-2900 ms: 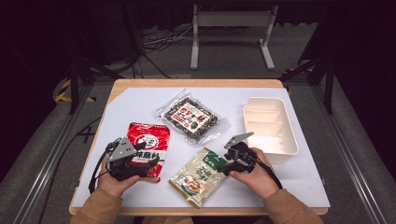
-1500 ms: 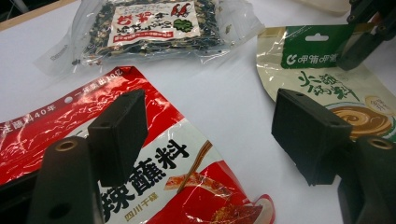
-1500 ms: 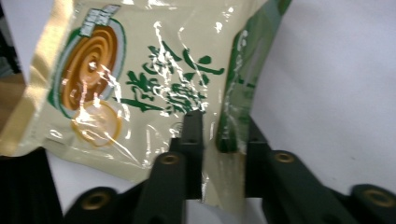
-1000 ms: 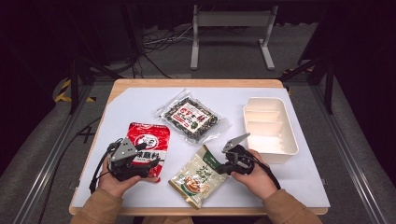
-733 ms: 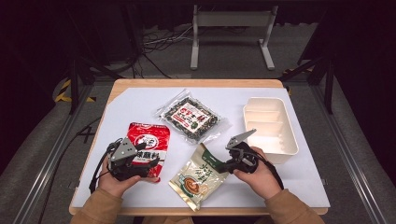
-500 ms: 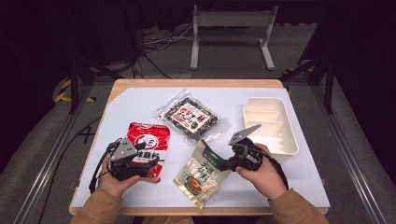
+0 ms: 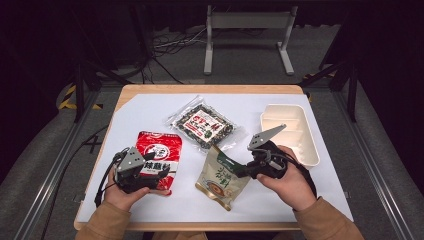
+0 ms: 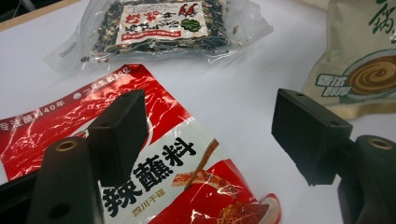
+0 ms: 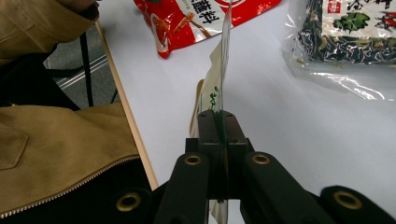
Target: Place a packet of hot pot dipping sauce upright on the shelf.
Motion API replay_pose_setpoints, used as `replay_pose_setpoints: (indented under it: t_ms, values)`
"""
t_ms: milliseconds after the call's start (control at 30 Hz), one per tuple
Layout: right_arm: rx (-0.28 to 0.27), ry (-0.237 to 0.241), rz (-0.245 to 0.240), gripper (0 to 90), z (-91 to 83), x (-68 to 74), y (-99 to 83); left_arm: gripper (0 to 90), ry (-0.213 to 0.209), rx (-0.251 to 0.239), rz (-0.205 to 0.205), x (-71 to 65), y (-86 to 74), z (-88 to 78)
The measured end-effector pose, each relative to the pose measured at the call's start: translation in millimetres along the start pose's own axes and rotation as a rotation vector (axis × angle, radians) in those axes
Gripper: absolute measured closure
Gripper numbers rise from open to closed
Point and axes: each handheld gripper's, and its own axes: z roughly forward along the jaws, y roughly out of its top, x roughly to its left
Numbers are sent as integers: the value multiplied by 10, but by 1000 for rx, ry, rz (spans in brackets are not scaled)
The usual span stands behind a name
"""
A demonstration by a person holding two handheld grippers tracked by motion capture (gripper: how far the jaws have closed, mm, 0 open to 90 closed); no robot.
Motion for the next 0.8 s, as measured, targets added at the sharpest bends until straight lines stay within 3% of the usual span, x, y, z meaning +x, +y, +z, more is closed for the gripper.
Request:
replay_pose_setpoints:
  t_ms: [267, 800]
  values:
    - [1, -36, -42, 898, -120, 51, 86, 273, 2, -1, -3, 4, 0, -6]
    - [1, -107, -89, 898, -355, -48, 253, 273, 6, 5, -9, 15, -7, -3]
